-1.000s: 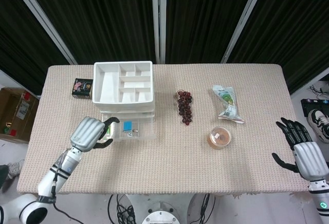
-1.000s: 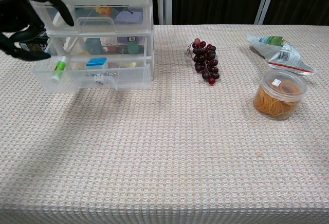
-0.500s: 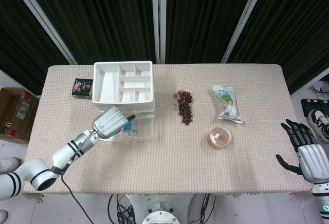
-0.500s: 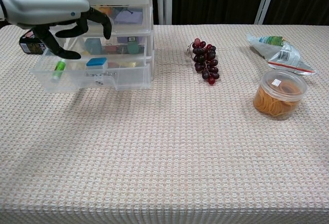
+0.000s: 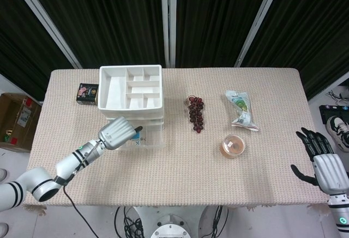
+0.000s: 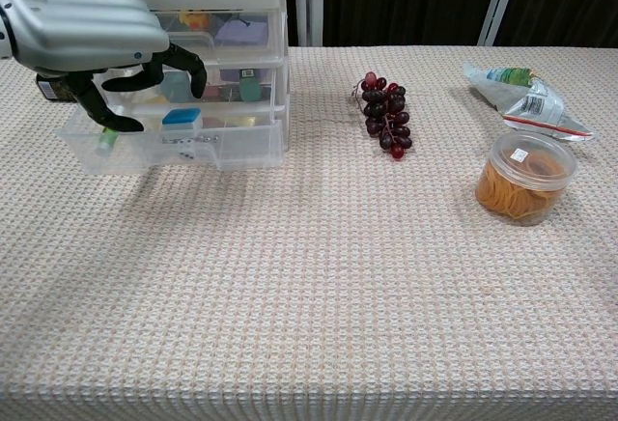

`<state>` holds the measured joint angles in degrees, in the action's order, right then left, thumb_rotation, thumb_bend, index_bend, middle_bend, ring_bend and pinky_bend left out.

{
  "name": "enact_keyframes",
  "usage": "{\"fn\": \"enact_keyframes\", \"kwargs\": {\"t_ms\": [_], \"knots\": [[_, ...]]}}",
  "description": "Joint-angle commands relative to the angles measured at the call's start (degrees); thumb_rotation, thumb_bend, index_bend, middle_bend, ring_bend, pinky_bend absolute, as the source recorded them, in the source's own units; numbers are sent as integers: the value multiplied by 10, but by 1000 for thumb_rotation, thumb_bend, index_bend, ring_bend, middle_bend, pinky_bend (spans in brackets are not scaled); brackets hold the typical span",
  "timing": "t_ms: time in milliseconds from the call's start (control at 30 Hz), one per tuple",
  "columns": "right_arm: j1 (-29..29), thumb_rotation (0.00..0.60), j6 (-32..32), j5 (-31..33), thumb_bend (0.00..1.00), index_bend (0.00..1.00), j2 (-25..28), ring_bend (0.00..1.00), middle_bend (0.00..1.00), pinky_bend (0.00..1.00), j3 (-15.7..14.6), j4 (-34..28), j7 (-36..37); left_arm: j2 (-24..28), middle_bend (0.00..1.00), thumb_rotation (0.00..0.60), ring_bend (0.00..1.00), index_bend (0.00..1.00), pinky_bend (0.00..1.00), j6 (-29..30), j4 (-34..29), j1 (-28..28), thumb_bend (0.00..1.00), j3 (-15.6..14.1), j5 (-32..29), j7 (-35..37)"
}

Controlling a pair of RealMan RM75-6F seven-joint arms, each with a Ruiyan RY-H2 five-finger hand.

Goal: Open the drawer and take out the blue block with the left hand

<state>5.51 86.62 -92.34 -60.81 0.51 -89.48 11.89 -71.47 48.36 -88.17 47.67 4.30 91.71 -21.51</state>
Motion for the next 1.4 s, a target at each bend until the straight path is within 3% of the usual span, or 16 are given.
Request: {"fn": "enact_keyframes", "kwargs": {"t_ms": [33,500,900,1200,1400], "knots": [[0,600,-1,2,203,0,-1,0,23,0,0,0,-1,-4,808,600,867,309,952,-4,7,5,214,-4,2,4],[0,600,-9,10,203,0,-2,0,23,0,4,-2,-5,-11,806,600,868,321,943,-32,29,33,212,-15,1,40],[-3,600,-6,11,203,0,-3,0,23,0,5,4,4,-17,802,600,868,408,932,-44,37,45,459,-21,-9,73],[-2,600,-5,8,203,0,-4,0,23,0,6,10,11,-12,807,600,867,453,932,2,31,27,498,-15,-15,86],[-1,600,-1,2,203,0,-2,0,23,0,6,13,17,16,809,600,867,453,932,79,-15,-5,488,0,-14,74]]}}
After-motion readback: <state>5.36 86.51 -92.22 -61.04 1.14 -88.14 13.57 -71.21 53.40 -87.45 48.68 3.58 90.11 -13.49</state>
